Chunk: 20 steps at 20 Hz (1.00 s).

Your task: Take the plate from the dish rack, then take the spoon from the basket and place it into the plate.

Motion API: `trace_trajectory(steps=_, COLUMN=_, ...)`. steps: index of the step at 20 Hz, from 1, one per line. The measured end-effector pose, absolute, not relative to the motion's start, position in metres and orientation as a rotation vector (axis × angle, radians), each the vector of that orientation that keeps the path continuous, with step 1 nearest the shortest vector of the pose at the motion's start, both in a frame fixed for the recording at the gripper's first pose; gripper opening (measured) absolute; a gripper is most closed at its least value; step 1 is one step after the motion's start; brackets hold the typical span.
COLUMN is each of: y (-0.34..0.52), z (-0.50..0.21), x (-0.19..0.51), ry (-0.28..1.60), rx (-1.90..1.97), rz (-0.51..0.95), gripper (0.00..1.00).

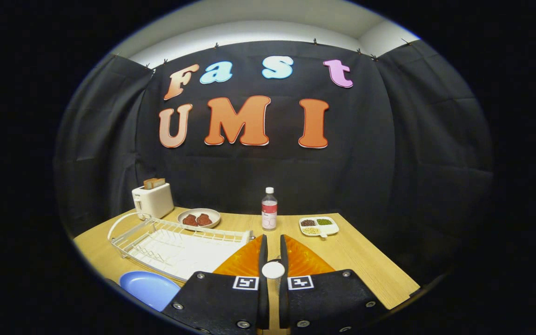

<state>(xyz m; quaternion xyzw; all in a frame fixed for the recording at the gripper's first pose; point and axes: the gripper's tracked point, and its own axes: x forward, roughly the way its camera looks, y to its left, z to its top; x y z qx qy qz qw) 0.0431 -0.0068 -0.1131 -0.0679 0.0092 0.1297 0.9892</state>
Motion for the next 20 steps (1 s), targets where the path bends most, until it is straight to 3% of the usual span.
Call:
trace_trajectory(steps=10, y=0.128, z=-0.133, x=-0.040, ry=0.057, rx=-0.113, rz=0.353, gripper=0.08)
trace_trajectory(steps=20, y=0.180, z=-0.190, x=-0.075, ry=0.146, rx=-0.115, rz=0.407, gripper=0.08)
